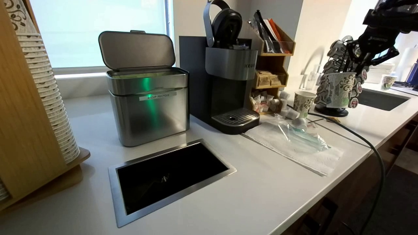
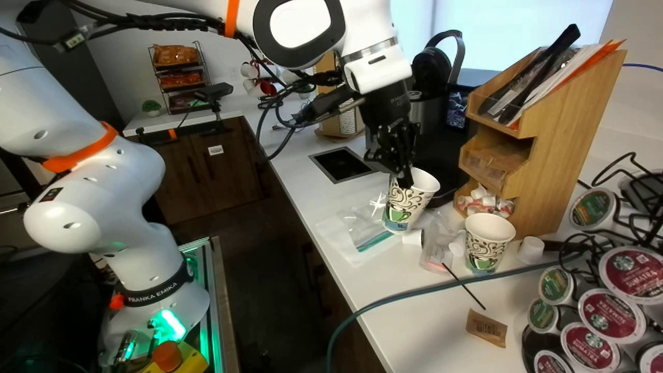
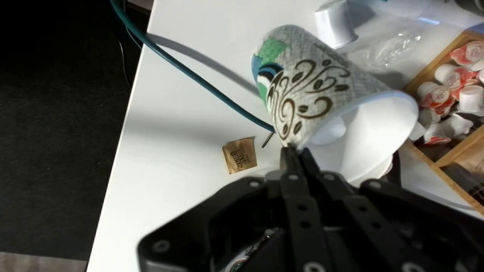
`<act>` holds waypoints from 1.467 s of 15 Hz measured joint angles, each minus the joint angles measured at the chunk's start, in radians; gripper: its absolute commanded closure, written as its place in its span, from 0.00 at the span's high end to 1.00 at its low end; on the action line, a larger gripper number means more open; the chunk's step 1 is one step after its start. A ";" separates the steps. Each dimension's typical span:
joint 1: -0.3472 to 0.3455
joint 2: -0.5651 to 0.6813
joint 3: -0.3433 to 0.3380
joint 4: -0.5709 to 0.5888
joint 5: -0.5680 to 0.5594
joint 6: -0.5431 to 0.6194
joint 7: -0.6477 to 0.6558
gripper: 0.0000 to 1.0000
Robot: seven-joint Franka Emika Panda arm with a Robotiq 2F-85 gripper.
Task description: Unstack the cups on the table
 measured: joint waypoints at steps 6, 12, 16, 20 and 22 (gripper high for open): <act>-0.021 -0.005 0.023 -0.029 -0.072 0.075 0.110 0.01; -0.077 -0.010 0.122 -0.130 -0.312 0.150 0.455 0.01; -0.090 -0.014 0.155 -0.175 -0.461 0.149 0.647 0.01; -0.076 -0.005 0.157 -0.205 -0.554 0.149 0.762 0.01; -0.066 -0.001 0.157 -0.216 -0.588 0.149 0.807 0.01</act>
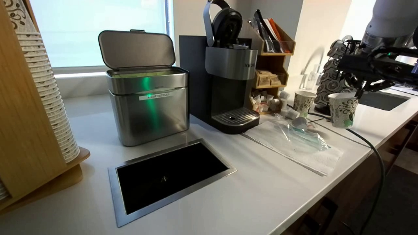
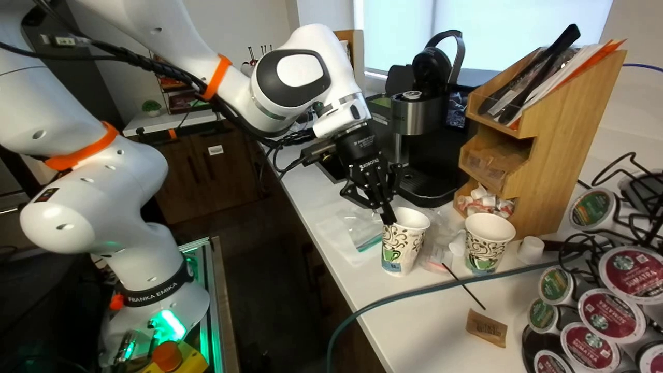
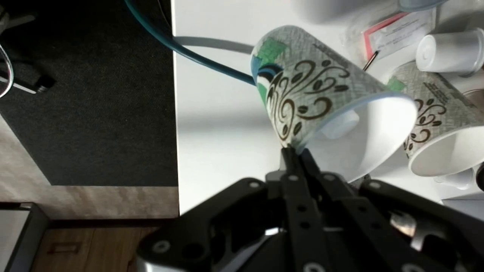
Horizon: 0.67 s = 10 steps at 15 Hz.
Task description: Unstack the cups on the table
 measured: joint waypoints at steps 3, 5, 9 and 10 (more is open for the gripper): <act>0.018 0.003 0.000 -0.015 -0.052 0.000 0.068 0.01; 0.031 0.004 -0.001 -0.024 -0.083 0.000 0.109 0.01; 0.059 0.010 -0.011 -0.034 -0.121 0.000 0.173 0.01; 0.066 0.013 -0.015 -0.034 -0.126 0.000 0.185 0.01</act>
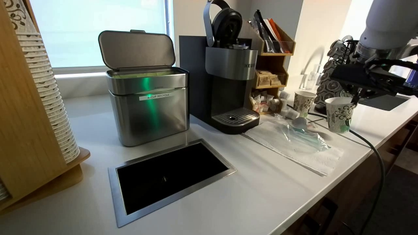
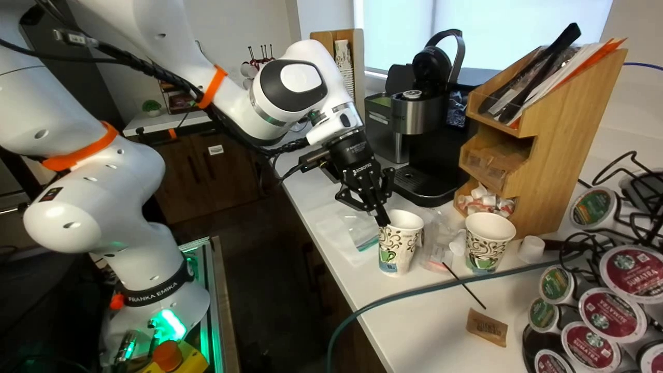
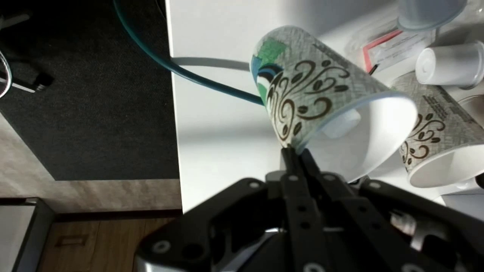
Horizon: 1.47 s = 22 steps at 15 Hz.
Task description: Unstack the cups on the table
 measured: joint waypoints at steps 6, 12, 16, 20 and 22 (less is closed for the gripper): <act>0.028 0.017 -0.017 0.000 -0.039 0.011 0.084 0.01; 0.052 0.034 -0.030 0.000 -0.087 0.073 0.166 0.01; 0.065 0.046 -0.041 0.000 -0.088 0.099 0.176 0.43; 0.075 0.049 -0.051 0.000 -0.088 0.100 0.176 0.72; 0.077 0.046 -0.055 0.002 -0.088 0.100 0.176 0.88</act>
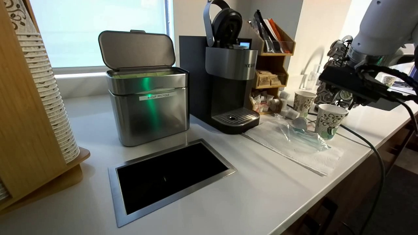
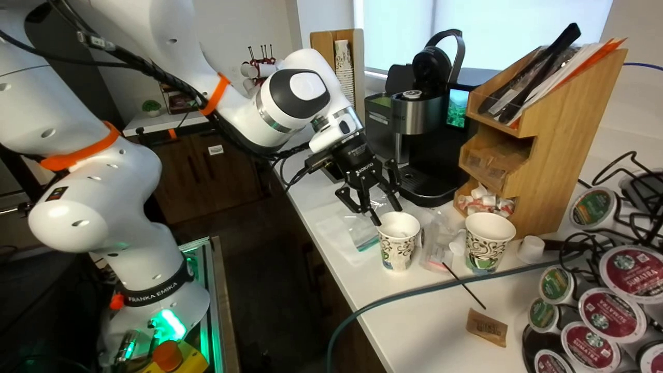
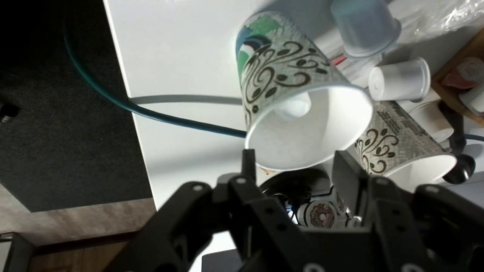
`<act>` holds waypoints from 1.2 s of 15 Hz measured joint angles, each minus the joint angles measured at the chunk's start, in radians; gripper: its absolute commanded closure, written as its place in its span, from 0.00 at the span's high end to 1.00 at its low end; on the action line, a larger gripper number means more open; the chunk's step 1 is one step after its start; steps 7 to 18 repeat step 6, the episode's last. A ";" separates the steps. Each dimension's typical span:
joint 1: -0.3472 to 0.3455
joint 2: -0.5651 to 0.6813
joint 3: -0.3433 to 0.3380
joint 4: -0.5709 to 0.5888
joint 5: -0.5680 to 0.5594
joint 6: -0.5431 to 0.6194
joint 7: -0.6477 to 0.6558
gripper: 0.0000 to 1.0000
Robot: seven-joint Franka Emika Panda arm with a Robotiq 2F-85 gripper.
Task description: Unstack the cups on the table
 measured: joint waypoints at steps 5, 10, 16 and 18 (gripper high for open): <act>-0.002 -0.109 -0.027 0.017 0.000 0.000 -0.001 0.99; -0.002 -0.132 -0.032 0.018 0.000 -0.001 -0.011 1.00; -0.002 -0.132 -0.032 0.018 0.000 -0.001 -0.011 1.00; -0.002 -0.132 -0.032 0.018 0.000 -0.001 -0.011 1.00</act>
